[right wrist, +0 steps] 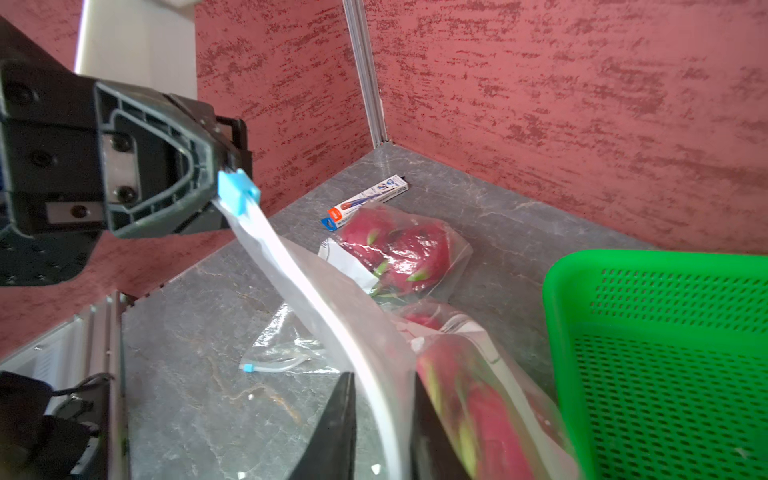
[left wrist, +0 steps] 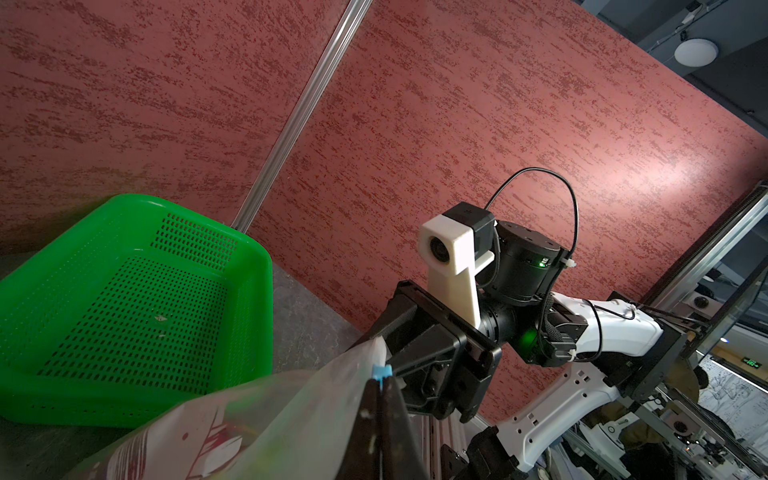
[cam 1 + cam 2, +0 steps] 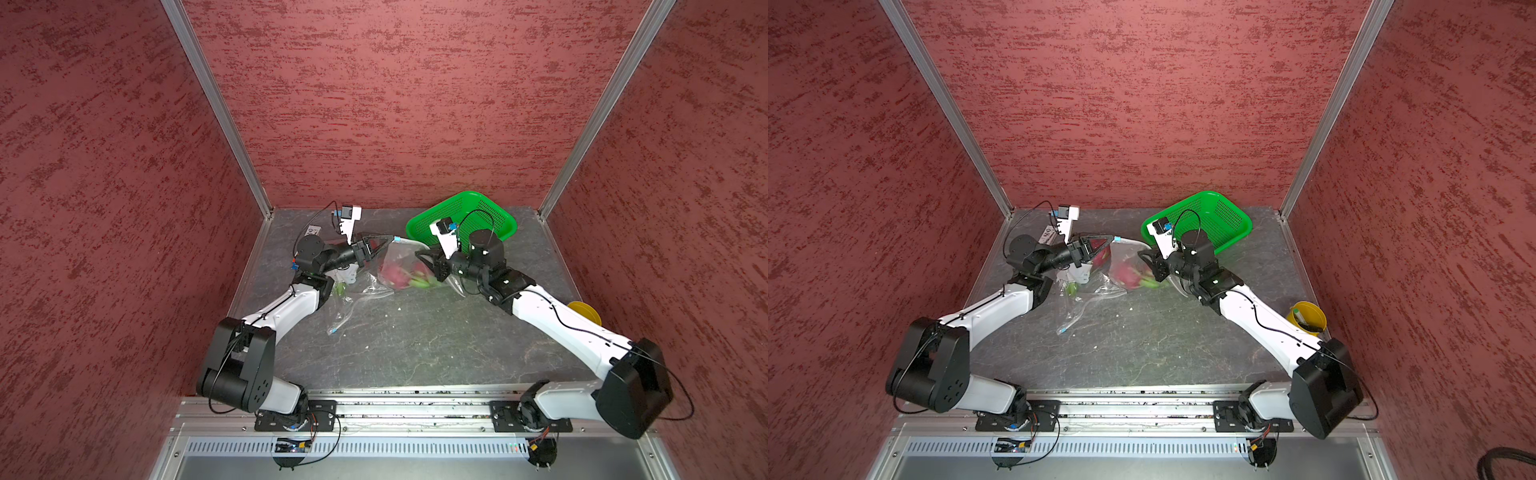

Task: Open the zip-top bag and take out the dragon fruit
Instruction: Pick up the zipper food storage bag at the center of the board, then unzip the zipper on the zipper food storage bag.

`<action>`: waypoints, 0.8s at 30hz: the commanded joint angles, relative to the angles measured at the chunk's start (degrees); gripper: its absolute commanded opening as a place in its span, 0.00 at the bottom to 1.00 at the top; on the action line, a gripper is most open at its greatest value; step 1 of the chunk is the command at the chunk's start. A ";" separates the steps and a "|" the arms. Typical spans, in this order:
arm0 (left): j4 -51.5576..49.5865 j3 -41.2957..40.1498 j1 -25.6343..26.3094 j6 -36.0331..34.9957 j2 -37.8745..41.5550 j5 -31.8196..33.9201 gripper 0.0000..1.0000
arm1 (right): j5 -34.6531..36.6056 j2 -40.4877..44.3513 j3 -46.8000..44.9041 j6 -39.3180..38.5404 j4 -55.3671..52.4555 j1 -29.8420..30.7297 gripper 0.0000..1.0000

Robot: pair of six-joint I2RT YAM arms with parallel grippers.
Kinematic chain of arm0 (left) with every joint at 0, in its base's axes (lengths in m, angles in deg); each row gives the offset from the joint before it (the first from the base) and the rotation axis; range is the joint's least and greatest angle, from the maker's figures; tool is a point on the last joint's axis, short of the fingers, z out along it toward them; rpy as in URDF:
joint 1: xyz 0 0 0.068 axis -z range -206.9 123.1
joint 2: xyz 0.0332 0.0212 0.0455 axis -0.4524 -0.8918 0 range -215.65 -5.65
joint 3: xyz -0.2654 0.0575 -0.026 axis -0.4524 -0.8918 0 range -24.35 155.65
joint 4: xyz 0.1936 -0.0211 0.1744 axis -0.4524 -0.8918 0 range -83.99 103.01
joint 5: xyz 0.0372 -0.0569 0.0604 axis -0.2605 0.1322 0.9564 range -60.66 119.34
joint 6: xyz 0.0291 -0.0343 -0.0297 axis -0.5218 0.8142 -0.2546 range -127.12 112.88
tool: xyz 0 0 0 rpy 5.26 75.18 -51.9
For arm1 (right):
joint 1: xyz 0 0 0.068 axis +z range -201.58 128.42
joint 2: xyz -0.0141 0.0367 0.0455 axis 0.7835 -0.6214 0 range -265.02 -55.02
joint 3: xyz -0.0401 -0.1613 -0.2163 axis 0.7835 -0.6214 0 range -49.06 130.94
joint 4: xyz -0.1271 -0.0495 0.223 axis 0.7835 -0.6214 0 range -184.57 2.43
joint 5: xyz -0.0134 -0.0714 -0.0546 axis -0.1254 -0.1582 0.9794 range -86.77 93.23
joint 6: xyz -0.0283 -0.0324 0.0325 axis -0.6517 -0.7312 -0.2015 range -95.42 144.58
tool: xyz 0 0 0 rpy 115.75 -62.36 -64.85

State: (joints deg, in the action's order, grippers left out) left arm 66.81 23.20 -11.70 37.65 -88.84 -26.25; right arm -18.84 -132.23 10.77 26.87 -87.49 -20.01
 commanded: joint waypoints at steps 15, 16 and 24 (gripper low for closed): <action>-15.72 4.34 1.49 -10.66 2.49 -3.97 0.00 | -13.86 -10.34 18.16 -7.30 -9.02 0.42 0.45; -16.59 4.54 1.50 -11.20 2.60 -4.21 0.00 | -14.14 -10.80 18.83 -7.71 -9.90 0.59 0.44; -20.79 5.34 1.32 -14.14 3.53 -4.22 0.00 | -13.43 -11.56 18.92 -9.39 -11.72 1.01 0.30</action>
State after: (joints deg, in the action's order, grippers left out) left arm 47.20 26.63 -10.80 25.83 -87.03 -28.79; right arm -31.69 -143.09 28.52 18.74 -97.17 -19.42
